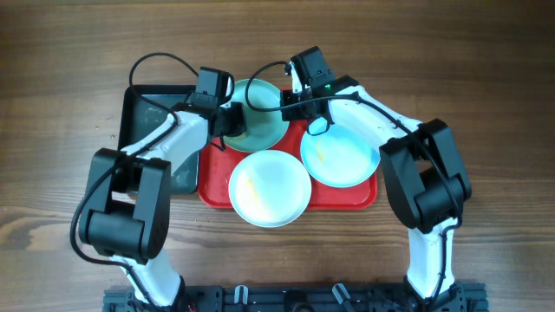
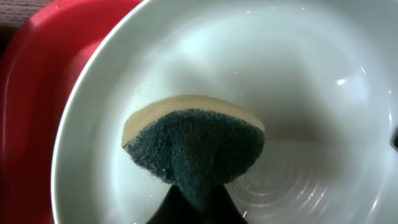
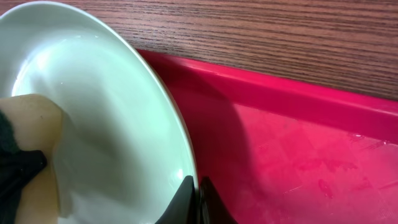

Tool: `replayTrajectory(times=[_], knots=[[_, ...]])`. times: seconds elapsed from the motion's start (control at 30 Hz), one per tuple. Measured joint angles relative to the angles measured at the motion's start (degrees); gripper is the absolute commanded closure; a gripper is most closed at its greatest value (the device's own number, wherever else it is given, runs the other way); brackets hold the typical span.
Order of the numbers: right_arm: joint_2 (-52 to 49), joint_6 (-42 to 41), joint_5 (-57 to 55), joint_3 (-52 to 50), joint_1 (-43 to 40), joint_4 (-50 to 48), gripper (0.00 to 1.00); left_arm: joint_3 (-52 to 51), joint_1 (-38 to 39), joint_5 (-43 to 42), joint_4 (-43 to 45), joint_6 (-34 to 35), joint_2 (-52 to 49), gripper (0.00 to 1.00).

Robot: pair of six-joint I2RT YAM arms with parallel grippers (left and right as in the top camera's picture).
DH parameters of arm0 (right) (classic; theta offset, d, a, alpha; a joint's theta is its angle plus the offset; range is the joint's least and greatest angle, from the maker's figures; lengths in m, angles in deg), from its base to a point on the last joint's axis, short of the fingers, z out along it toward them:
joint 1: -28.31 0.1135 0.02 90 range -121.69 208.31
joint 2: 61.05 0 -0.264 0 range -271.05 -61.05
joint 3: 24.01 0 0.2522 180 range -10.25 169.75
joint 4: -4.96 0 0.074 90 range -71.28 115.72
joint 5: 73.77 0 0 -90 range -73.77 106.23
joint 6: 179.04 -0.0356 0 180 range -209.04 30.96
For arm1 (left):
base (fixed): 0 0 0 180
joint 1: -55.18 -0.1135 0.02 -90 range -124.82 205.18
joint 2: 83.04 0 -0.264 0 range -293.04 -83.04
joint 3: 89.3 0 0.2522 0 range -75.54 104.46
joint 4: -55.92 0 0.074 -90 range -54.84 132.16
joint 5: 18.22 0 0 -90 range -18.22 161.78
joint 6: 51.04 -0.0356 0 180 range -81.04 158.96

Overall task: Clean dirty plates on tray and stack at the side
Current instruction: 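Scrub the top plate with the sponge while right gripper holds it, then return the sponge to the basin with the left gripper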

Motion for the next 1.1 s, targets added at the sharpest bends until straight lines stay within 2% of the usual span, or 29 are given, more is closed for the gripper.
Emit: replayTrajectory(times=[0.2,0.27,0.4,0.53,0.67,0.8,0.93,1.1], knots=[[0.0,0.0,-1.1,0.0,-0.5,0.0,0.96,-0.8,3.4,1.7,4.3,3.0,0.0,0.92],[0.0,0.0,-1.1,0.0,-0.5,0.0,0.96,-1.0,4.5,0.9,6.0,3.9,-0.2,0.96],[0.0,0.0,-1.1,0.0,-0.5,0.0,0.96,-1.6,5.1,-3.4,10.1,4.9,-0.8,0.96],[0.0,0.0,-1.0,0.0,-0.5,0.0,0.96,-1.4,5.1,-5.1,10.4,4.8,-0.7,0.96],[0.0,0.0,-0.8,0.0,-0.2,0.0,0.96,-0.6,5.5,-4.4,9.8,4.6,4.7,0.96],[0.0,0.0,-0.4,0.0,-0.1,0.0,0.96,1.2,4.8,1.2,4.7,4.3,16.9,0.96],[0.0,0.0,-0.4,0.0,-0.1,0.0,0.95,2.1,-1.0,7.2,-8.0,3.9,24.0,0.96],[0.0,0.3,-0.4,-0.1,-0.1,-0.6,0.77,2.0,-12.6,9.7,-22.8,-1.6,24.3,0.96]])
